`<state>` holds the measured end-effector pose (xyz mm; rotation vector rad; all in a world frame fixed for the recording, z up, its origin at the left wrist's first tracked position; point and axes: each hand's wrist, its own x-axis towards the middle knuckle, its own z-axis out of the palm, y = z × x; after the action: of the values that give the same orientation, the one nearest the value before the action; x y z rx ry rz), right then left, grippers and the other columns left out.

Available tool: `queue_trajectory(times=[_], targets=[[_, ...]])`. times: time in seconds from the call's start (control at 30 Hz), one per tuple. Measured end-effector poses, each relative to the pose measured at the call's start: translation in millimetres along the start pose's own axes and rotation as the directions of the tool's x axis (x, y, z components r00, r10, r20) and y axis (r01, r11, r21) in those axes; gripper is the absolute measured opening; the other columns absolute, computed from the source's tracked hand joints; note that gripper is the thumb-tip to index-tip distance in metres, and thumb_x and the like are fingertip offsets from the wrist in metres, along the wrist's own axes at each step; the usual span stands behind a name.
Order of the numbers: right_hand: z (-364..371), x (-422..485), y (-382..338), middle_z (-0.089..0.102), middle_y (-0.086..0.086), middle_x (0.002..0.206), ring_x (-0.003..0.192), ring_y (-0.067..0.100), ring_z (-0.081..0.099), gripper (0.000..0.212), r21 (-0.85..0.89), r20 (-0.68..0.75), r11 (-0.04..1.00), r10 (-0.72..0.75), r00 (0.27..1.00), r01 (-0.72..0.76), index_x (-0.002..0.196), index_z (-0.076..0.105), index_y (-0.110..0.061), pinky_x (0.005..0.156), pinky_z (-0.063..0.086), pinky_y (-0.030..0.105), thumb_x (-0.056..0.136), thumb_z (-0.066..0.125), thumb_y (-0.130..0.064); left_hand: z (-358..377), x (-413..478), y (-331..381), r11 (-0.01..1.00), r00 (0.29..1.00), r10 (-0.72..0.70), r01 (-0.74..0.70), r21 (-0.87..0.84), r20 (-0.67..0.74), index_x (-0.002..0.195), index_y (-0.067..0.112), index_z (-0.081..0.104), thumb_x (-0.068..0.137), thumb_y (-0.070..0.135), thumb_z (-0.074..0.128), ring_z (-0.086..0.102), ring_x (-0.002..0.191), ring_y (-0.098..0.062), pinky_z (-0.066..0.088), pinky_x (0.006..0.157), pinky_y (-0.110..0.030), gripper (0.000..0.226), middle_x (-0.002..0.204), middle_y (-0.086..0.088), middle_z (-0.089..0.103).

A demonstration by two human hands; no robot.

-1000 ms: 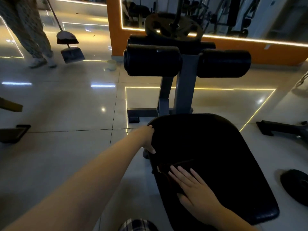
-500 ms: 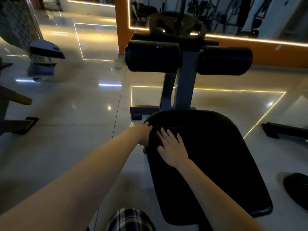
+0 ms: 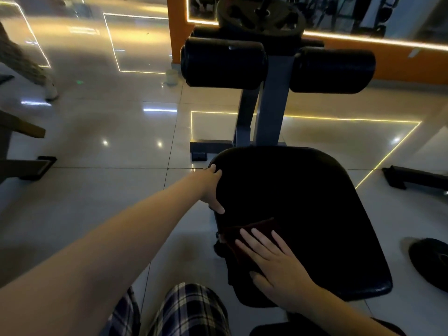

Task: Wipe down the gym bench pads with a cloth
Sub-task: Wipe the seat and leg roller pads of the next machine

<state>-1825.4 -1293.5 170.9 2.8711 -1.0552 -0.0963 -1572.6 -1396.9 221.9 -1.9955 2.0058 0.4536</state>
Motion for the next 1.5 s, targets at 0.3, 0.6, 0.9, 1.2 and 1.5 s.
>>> queue_trajectory(times=[0.3,0.6,0.9,1.2,1.5], targets=[[-5,106,17,-0.003,-0.012,0.162,0.149,0.01,-0.004,0.063,0.098,0.04,0.964,0.245,0.969,-0.248,0.154,0.002,-0.033,0.119,-0.006,0.041,0.094,0.012,-0.05,14,-11,-4,0.997,0.999,-0.016,0.012,-0.08,-0.044,0.154,0.02,-0.008,0.079,0.052,0.071,0.001,0.148,-0.034,0.009,0.119,-0.055,0.113,0.162,-0.007,-0.012],[-17,102,9,-0.006,-0.008,0.162,0.148,0.012,-0.008,0.06,0.131,0.111,0.952,0.262,0.959,-0.275,0.154,0.001,-0.032,0.117,-0.009,0.04,0.098,0.019,-0.044,36,-50,17,0.939,0.999,-0.019,0.005,-0.344,-0.039,0.153,0.02,-0.01,0.084,0.048,0.067,0.005,0.147,-0.037,0.014,0.118,-0.055,0.107,0.16,-0.018,-0.006],[6,-32,-4,0.03,-0.007,0.156,0.142,0.014,0.031,0.064,-0.016,0.061,0.999,-0.033,0.998,0.034,0.149,0.033,-0.031,0.107,0.021,0.042,0.088,0.04,-0.05,81,-89,26,0.933,0.98,0.173,-0.194,-0.303,-0.094,0.152,0.021,-0.016,0.08,0.053,0.069,-0.008,0.149,-0.021,-0.002,0.118,-0.048,0.116,0.159,-0.001,-0.024],[3,20,-9,0.039,-0.006,0.152,0.139,0.013,0.035,0.059,0.053,-0.014,0.996,0.075,0.997,-0.074,0.144,0.044,-0.029,0.108,0.022,0.042,0.087,0.038,-0.045,85,-99,25,0.755,0.948,0.075,-0.256,-0.603,-0.309,0.153,0.023,-0.005,0.075,0.04,0.079,0.03,0.137,-0.013,0.028,0.105,-0.015,0.117,0.156,0.007,0.008],[-20,170,20,-0.003,-0.01,0.162,0.148,0.01,-0.006,0.056,0.203,0.081,0.955,0.203,0.976,-0.215,0.154,0.004,-0.036,0.119,-0.007,0.042,0.1,0.021,-0.041,82,-97,44,0.773,0.942,-0.098,-0.132,-0.621,-0.322,0.15,0.018,-0.021,0.083,0.049,0.069,-0.003,0.149,-0.026,0.003,0.117,-0.034,0.116,0.158,-0.002,-0.023]])
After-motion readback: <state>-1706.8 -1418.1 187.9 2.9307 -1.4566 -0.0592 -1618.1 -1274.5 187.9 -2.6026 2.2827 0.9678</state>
